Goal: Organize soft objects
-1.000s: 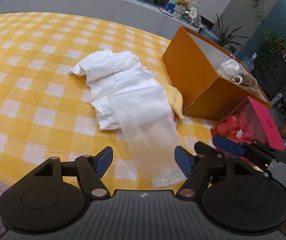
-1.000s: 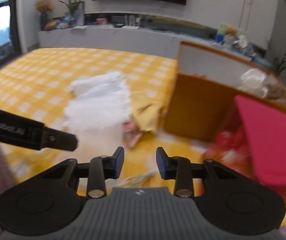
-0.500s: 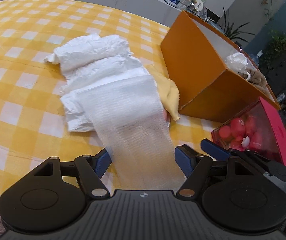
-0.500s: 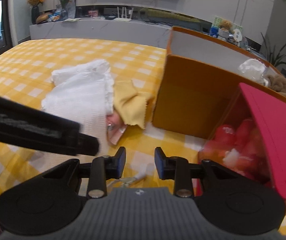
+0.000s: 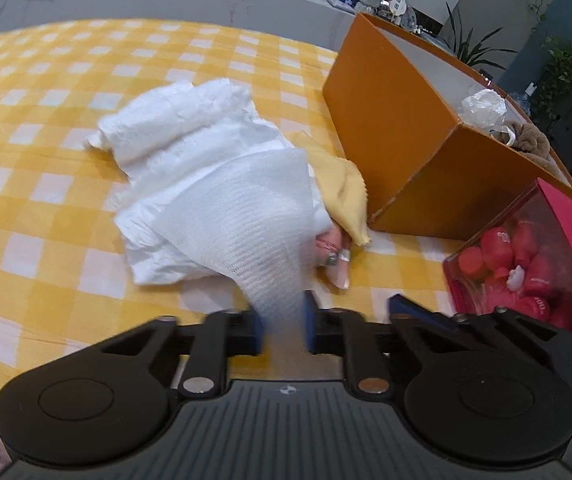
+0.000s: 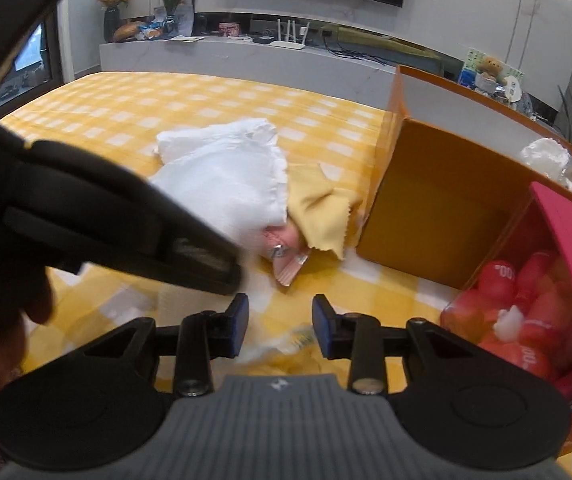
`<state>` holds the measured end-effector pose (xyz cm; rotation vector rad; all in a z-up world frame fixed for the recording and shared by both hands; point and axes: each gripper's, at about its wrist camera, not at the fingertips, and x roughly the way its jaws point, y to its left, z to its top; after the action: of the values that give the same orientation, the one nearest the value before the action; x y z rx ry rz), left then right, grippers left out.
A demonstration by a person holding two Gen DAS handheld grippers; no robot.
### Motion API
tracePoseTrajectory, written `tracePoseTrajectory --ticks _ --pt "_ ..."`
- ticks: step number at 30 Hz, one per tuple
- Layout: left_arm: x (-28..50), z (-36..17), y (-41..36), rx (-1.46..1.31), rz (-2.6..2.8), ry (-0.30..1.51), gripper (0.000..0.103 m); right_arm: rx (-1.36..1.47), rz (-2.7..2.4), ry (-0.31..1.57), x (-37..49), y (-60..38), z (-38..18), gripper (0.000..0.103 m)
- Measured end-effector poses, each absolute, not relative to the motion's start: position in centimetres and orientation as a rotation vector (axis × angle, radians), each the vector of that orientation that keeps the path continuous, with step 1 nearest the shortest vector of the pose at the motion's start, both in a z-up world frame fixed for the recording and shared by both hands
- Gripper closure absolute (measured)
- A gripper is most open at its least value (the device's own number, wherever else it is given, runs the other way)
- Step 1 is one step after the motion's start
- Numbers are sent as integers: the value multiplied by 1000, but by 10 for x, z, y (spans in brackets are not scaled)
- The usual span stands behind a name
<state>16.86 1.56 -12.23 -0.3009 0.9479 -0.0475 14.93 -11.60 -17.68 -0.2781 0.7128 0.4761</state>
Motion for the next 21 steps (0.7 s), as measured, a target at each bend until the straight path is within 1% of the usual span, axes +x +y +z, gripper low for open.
tracePoseTrajectory --ticks 1,3,9,14,19,21 --pt "167 -120 17 -289 -47 937 98 -263 468 712 150 -118 -175 68" --pt "160 -111 22 -276 -51 906 100 -222 448 704 152 -125 -172 68" --pt "151 -88 40 -202 -1 819 100 -111 386 718 175 -131 -169 67" --pt "156 -94 55 -246 12 797 100 -120 394 663 191 -117 -169 68" --pt "159 -101 54 -270 -20 808 100 -113 383 678 208 -109 -178 68" --pt "158 -102 56 -277 -27 809 100 -83 395 688 211 -112 -182 83"
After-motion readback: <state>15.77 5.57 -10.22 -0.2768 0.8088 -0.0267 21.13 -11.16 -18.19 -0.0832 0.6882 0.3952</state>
